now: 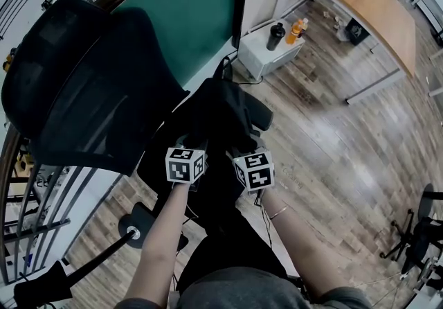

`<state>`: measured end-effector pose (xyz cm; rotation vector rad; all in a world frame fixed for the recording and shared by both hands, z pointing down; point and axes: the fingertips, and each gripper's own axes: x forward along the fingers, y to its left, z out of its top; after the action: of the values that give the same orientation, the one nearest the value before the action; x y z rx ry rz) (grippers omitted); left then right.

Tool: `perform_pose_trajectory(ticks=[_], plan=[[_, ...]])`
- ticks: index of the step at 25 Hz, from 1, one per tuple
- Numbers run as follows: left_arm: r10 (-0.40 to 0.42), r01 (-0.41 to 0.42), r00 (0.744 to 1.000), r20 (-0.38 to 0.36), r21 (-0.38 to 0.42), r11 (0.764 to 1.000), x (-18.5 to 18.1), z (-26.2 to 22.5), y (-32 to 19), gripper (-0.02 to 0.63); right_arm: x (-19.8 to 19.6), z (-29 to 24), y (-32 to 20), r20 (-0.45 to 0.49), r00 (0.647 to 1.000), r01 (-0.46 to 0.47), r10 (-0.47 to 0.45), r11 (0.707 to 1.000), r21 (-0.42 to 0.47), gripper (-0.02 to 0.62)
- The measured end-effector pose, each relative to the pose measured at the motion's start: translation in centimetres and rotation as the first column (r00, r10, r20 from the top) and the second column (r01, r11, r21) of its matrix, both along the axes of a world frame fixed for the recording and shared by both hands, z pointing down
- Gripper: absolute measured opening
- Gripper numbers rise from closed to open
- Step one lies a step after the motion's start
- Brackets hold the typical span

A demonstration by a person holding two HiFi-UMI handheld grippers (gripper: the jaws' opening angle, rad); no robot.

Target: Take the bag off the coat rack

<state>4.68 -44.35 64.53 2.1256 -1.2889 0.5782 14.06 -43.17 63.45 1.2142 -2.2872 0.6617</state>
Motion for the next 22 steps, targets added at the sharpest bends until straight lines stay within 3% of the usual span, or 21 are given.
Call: perform_pose_trajectory(ticks=[4, 10, 22], plan=[[-0.015, 0.015, 1.000, -0.010, -0.025, 1.000, -0.3, 0.2, 0.3, 0.158, -0.3, 0.5, 0.9, 0.004, 1.000, 0.013, -0.013, 1.000, -0.024, 0.181], [-0.074, 0.074, 0.997, -0.023, -0.017, 0.997, -1.4, 0.1, 1.1, 0.220, -0.2, 0.2, 1.7, 0.010, 1.000, -0.008, 0.008, 1.000, -0.018, 0.213], [-0.145, 0.146, 0.989, -0.040, 0.018, 0.989, -4.8, -1.7, 6.3, 0.232, 1.3, -1.8, 4.9, -0.002, 0.996, -0.092, 0.092, 0.995, 0.046, 0.218]])
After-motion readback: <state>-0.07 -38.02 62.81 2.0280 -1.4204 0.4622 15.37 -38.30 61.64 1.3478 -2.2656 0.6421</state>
